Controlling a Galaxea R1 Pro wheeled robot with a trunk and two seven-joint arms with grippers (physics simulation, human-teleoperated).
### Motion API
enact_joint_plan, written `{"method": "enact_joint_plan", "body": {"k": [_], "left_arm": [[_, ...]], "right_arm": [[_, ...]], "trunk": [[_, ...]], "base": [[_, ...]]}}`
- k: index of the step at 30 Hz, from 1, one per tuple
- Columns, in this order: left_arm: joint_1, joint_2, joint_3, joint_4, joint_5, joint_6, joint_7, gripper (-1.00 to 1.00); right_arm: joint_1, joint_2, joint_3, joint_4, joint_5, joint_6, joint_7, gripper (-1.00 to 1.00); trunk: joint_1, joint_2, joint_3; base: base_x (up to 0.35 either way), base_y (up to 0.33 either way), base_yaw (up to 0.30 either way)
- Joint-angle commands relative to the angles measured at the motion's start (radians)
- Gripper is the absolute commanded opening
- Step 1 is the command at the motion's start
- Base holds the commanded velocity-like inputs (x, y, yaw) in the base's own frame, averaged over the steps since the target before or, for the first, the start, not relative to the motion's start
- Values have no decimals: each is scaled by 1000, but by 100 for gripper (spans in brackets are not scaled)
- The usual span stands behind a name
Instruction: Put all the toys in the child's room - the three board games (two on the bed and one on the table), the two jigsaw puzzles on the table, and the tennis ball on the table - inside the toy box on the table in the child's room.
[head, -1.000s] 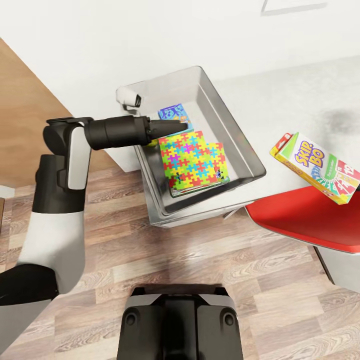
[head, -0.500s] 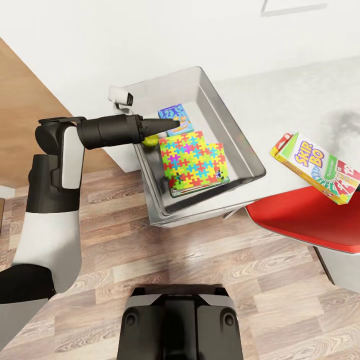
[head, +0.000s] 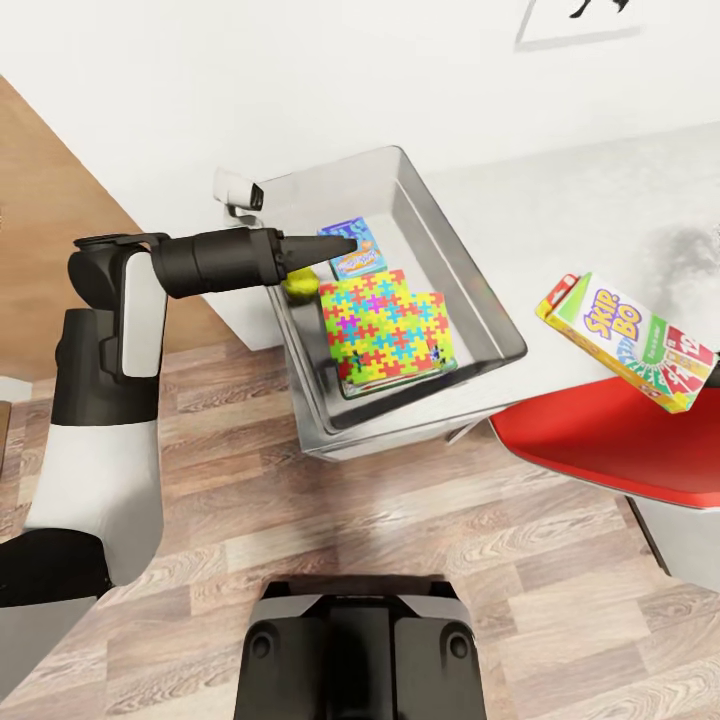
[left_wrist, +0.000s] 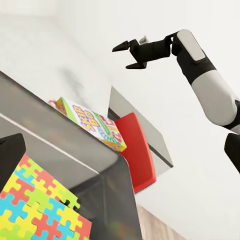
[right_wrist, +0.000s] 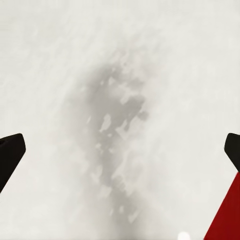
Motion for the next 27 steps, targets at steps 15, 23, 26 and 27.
{"method": "enact_joint_plan", "body": {"k": [15, 23, 26, 27], "left_arm": [[-1, 2, 0, 0, 39, 4, -2, 100], [-1, 9, 0, 0, 46, 4, -2, 100], [-1, 23, 4, 0, 49, 4, -3, 100], [-1, 28, 6, 0, 52, 4, -3, 100]], "right_arm": [[20, 2, -2, 0, -11, 2, -8, 100], [28, 3, -2, 1, -11, 2, -7, 100], [31, 3, -2, 1, -11, 2, -2, 100], [32, 3, -2, 1, -12, 2, 0, 100]], "trunk": [[1, -1, 23], [1, -1, 36], [1, -1, 41], [1, -1, 42]], "base": [[0, 0, 0], [0, 0, 0], [0, 0, 0], [0, 0, 0]]}}
